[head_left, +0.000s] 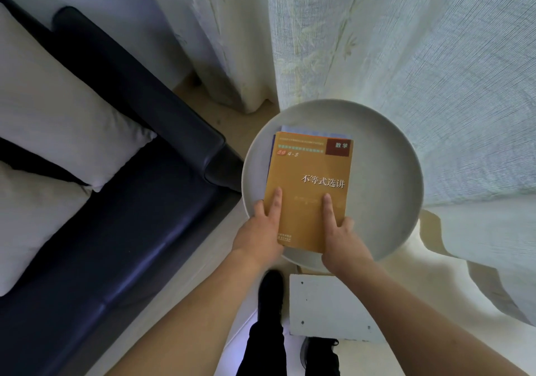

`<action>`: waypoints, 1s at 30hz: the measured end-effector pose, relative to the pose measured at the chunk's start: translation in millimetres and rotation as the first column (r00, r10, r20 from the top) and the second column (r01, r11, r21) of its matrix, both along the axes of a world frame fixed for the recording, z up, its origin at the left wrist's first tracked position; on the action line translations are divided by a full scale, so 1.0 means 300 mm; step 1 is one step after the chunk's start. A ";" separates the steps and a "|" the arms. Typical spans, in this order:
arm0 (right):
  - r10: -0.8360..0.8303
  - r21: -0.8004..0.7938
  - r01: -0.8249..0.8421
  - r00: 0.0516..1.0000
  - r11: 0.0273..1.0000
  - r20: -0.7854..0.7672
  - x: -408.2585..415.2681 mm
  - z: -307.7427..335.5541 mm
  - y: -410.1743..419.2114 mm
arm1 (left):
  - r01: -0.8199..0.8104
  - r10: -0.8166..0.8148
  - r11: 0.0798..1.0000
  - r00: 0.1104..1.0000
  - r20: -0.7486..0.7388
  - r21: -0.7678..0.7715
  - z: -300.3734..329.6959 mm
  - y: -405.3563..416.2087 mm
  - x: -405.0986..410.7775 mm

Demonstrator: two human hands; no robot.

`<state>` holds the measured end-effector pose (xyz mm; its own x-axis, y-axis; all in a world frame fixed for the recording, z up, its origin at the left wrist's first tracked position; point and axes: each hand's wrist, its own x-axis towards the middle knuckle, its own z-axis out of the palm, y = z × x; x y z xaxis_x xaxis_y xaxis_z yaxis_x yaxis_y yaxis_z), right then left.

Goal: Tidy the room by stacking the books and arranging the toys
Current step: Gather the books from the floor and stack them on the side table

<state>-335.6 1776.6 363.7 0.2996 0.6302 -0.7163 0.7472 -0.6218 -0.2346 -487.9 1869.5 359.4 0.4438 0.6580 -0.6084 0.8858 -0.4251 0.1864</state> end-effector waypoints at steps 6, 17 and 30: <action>-0.011 0.001 0.011 1.000 1.000 0.028 -0.003 0.017 -0.009 | -0.019 0.019 1.000 1.000 -0.007 0.007 0.014 -0.002 0.007; -0.067 -0.008 0.066 0.986 0.998 -0.155 0.070 0.010 -0.001 | -0.145 0.168 0.964 0.981 0.091 -0.222 0.035 0.033 0.014; -0.384 0.037 0.407 0.886 0.913 -0.260 0.089 0.046 0.050 | -0.461 0.453 0.884 0.886 0.102 0.076 0.108 0.075 0.097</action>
<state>-309.0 1791.6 377.4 0.3617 0.5594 -0.7458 0.3565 -0.8222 -0.4438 -459.0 1892.1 391.8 0.1240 0.8522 -0.5083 0.9699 0.0041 0.2434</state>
